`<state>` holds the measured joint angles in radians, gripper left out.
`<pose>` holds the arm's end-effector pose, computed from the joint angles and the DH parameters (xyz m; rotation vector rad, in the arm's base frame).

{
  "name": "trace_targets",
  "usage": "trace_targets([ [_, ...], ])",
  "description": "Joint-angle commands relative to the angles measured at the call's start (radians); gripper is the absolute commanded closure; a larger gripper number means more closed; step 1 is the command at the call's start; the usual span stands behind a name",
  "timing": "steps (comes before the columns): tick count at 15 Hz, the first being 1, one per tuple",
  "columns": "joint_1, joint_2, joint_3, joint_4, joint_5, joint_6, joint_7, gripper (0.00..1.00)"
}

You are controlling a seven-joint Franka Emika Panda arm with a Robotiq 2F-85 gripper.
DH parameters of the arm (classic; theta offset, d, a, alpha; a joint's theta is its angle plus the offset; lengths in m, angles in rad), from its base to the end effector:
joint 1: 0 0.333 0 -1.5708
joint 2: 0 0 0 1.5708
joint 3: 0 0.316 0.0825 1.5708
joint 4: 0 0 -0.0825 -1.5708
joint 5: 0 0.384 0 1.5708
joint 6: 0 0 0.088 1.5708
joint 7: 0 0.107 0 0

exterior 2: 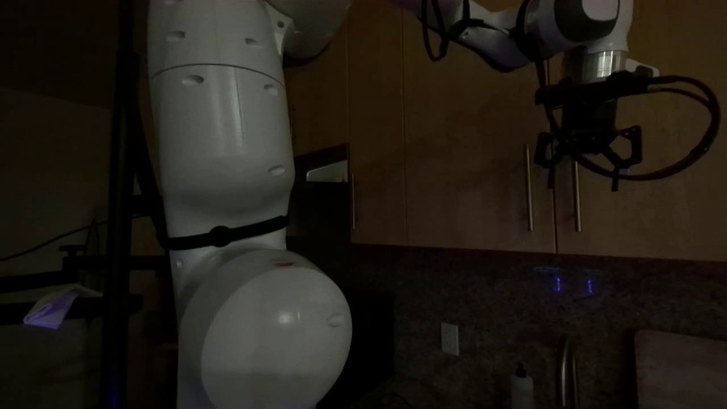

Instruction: Open the third cabinet door from the right

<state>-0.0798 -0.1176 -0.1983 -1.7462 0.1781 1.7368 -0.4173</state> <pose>0.5151 -0.1365 0.6203 -2.9737 -0.1773 -0.2501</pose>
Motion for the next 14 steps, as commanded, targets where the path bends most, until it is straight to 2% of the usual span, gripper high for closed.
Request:
trace_targets([
  [1,0.006,-0.022,0.009,0.032,0.122,-0.171,-0.090,0.00],
  [5,0.010,0.016,-0.002,0.131,0.267,-0.402,-0.134,0.00],
  [7,0.001,0.066,-0.010,0.198,0.361,-0.514,-0.079,0.00],
  [8,-0.001,0.084,-0.003,0.213,0.408,-0.538,-0.016,0.00],
  [9,-0.003,0.026,0.010,0.153,0.337,-0.473,-0.070,0.00],
  [14,-0.012,0.078,0.015,0.196,0.386,-0.509,-0.043,0.00],
])
